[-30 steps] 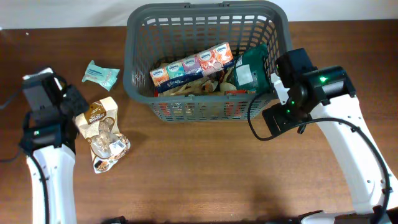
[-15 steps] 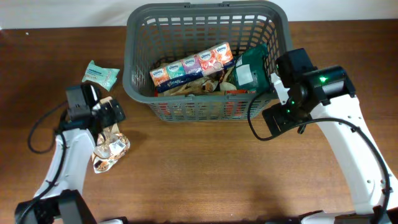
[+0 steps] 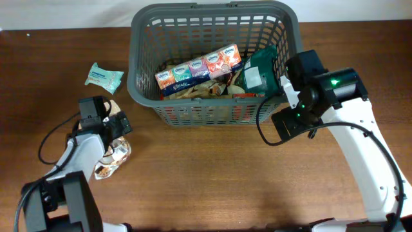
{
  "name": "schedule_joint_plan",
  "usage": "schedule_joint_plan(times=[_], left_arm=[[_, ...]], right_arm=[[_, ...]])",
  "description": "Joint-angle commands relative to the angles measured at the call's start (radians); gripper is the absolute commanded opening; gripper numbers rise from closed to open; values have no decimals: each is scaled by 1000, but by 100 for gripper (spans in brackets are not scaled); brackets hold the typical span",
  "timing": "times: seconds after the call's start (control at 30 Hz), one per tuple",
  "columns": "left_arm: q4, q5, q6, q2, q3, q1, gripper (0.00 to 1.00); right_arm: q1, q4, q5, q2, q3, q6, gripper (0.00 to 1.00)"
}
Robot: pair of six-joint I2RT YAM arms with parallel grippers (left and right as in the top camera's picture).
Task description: Pack container
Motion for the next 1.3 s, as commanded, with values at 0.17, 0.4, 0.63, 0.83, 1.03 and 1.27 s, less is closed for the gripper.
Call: schedule_joint_plan(times=[0.17, 0.4, 0.63, 0.83, 1.03, 1.27], left_arm=[[8, 4, -13, 122, -14, 1, 99], [8, 5, -13, 225, -14, 1, 100], [7, 7, -13, 297, 8, 2, 82], [11, -4, -13, 344, 16, 2, 64], [11, -3, -12, 376, 22, 2, 45], [1, 0, -11, 376, 27, 2, 2]], right_arm=[[-16, -22, 27, 31, -19, 34, 99], [-16, -22, 27, 31, -19, 34, 99], [-16, -22, 27, 31, -19, 34, 99], [-16, -22, 27, 31, -19, 34, 99], [-16, -22, 27, 31, -19, 34, 99], [-16, -22, 27, 31, -19, 34, 99]])
